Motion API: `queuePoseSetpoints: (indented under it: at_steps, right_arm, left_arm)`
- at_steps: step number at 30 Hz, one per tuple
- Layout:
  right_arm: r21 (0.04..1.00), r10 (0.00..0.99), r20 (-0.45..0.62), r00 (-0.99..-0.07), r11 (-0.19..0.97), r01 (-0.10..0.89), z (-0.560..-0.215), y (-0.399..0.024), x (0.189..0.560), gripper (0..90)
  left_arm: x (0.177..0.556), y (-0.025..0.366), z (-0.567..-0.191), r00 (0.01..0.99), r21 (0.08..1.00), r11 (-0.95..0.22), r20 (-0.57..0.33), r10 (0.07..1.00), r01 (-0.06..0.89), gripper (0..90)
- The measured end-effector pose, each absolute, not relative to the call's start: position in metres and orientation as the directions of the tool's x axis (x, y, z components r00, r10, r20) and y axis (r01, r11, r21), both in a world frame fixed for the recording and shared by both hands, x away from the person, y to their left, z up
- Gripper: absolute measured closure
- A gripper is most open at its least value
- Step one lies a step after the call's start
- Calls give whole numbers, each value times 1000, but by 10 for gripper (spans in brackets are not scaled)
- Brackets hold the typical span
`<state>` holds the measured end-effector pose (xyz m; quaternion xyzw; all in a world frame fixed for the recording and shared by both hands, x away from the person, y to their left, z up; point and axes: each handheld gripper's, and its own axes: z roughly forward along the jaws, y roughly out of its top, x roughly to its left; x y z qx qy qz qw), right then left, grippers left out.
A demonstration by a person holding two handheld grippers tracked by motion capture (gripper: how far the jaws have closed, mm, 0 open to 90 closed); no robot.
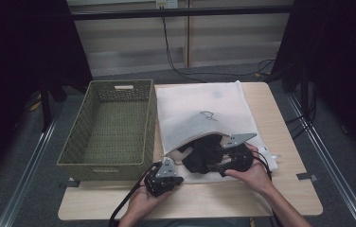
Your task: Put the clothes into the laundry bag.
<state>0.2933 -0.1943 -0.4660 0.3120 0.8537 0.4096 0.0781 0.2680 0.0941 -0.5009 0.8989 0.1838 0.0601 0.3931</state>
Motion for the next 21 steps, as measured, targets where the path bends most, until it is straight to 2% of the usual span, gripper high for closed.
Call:
queuePoseSetpoints:
  at_steps: [5,12,17,21]
  right_arm:
    - [724,551,141,-823,509,465,-476,-180,290,259]
    - [699,541,125,-832,547,461,-485,-162,296,290]
    - [677,565,101,-819,564,472,-491,-156,301,467]
    - [676,594,83,-800,556,483,-491,-159,306,729]
  left_arm:
    - [269,94,-501,928,726,-627,-39,371,282,900]
    - [269,94,-501,927,731,-622,-38,373,280,900]
    - [268,95,-501,926,729,-622,-43,375,285,900]
    - [268,96,-501,925,727,-623,-44,377,289,900]
